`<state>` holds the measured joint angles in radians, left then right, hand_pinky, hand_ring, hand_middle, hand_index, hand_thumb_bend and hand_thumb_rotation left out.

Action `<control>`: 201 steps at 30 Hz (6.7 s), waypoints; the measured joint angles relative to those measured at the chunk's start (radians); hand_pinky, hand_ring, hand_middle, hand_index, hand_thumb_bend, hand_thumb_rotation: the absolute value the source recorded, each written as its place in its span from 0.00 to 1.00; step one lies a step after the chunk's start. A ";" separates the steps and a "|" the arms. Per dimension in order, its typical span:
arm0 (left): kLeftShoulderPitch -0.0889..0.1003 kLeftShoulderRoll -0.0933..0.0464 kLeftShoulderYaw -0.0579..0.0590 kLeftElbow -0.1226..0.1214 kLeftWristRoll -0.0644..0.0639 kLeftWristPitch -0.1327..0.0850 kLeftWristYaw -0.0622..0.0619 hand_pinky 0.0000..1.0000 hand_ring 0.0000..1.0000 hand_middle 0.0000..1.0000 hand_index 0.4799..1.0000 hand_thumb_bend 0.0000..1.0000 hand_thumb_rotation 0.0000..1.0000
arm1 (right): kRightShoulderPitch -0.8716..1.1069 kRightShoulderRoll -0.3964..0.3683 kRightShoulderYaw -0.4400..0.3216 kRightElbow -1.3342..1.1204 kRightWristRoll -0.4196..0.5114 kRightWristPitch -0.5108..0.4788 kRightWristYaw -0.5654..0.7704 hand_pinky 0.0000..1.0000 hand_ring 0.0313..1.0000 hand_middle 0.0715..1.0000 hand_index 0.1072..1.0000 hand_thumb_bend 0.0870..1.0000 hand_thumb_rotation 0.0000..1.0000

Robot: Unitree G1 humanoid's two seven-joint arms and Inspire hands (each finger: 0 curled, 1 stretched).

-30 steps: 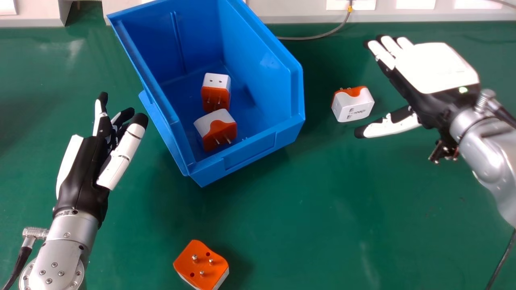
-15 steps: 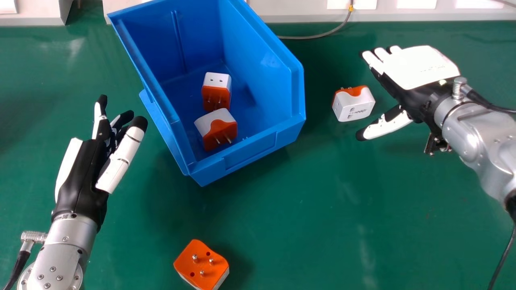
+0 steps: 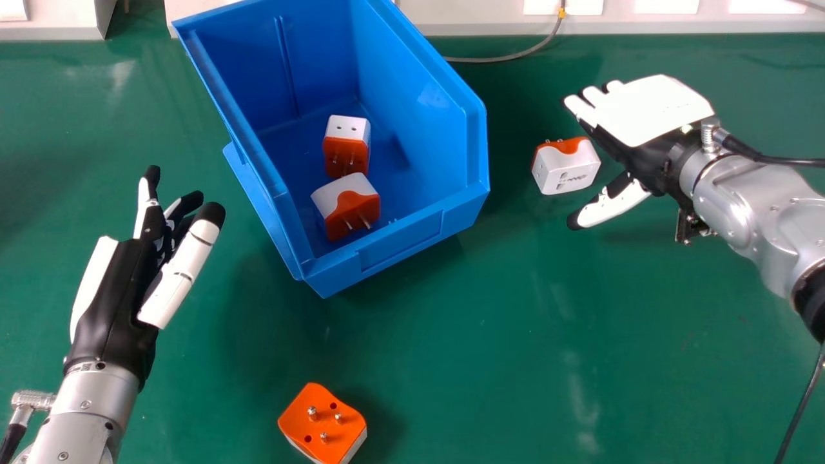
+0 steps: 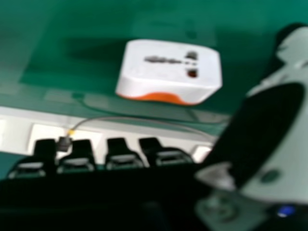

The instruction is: Pick all objects and put in blue box

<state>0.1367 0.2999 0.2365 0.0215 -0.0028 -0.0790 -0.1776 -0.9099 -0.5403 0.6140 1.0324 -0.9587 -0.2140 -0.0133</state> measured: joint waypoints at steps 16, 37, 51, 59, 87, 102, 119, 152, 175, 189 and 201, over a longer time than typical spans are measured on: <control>0.113 0.005 0.024 -0.083 0.000 -0.017 -0.002 0.87 0.92 0.93 0.89 0.57 0.82 | -0.040 0.070 0.029 0.081 0.008 -0.025 -0.015 0.92 0.99 1.00 0.95 0.46 0.61; 0.310 -0.010 0.068 -0.147 -0.080 -0.131 -0.044 0.85 0.91 0.92 0.87 0.61 0.79 | -0.060 0.109 0.048 0.138 0.013 -0.036 -0.023 0.91 0.98 0.99 0.94 0.44 0.59; 0.335 -0.015 0.106 -0.130 -0.091 -0.181 -0.030 0.82 0.89 0.90 0.83 0.63 0.77 | -0.069 0.150 0.043 0.189 0.057 -0.019 -0.023 0.91 0.98 1.00 0.95 0.43 0.59; 0.329 -0.016 0.106 -0.130 -0.070 -0.203 -0.019 0.82 0.89 0.90 0.83 0.64 0.77 | -0.096 0.150 0.043 0.195 0.056 -0.007 -0.032 0.90 0.97 1.00 0.95 0.42 0.58; 0.400 -0.006 0.139 -0.163 -0.066 -0.239 -0.029 0.84 0.90 0.91 0.84 0.62 0.80 | -0.130 0.149 0.091 0.233 0.022 0.057 -0.052 0.85 0.95 0.96 0.91 0.38 0.48; 0.534 -0.007 0.232 -0.276 -0.121 -0.235 -0.075 0.82 0.89 0.90 0.82 0.67 0.80 | -0.121 0.209 0.061 0.254 0.092 0.056 -0.007 0.81 0.92 0.90 0.85 0.34 0.43; 0.610 -0.008 0.322 -0.370 -0.156 -0.216 -0.119 0.82 0.88 0.89 0.82 0.69 0.81 | -0.095 0.225 0.017 0.259 0.137 0.047 -0.031 0.74 0.86 0.85 0.81 0.32 0.36; 0.630 -0.030 0.332 -0.405 -0.157 -0.209 -0.141 0.80 0.87 0.89 0.80 0.70 0.82 | -0.042 0.264 -0.001 0.260 0.173 0.122 -0.136 0.46 0.51 0.50 0.47 0.44 0.01; 0.630 -0.030 0.340 -0.416 -0.157 -0.209 -0.147 0.80 0.87 0.89 0.80 0.71 0.82 | -0.020 0.265 -0.061 0.260 0.241 0.117 -0.148 0.39 0.44 0.46 0.42 0.45 0.00; 0.552 -0.055 0.277 -0.374 -0.112 -0.213 -0.126 0.79 0.87 0.89 0.79 0.72 0.82 | -0.012 0.204 -0.115 0.206 0.281 0.060 -0.157 0.36 0.43 0.47 0.44 0.45 0.00; 0.453 -0.063 0.212 -0.262 -0.061 -0.214 -0.067 0.80 0.87 0.88 0.78 0.71 0.81 | 0.127 0.081 -0.214 -0.070 0.311 -0.053 -0.201 0.34 0.43 0.48 0.43 0.45 0.00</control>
<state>0.5901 0.2366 0.4483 -0.2400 -0.0639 -0.2932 -0.2449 -0.7830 -0.4592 0.4004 0.9620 -0.6479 -0.2670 -0.2138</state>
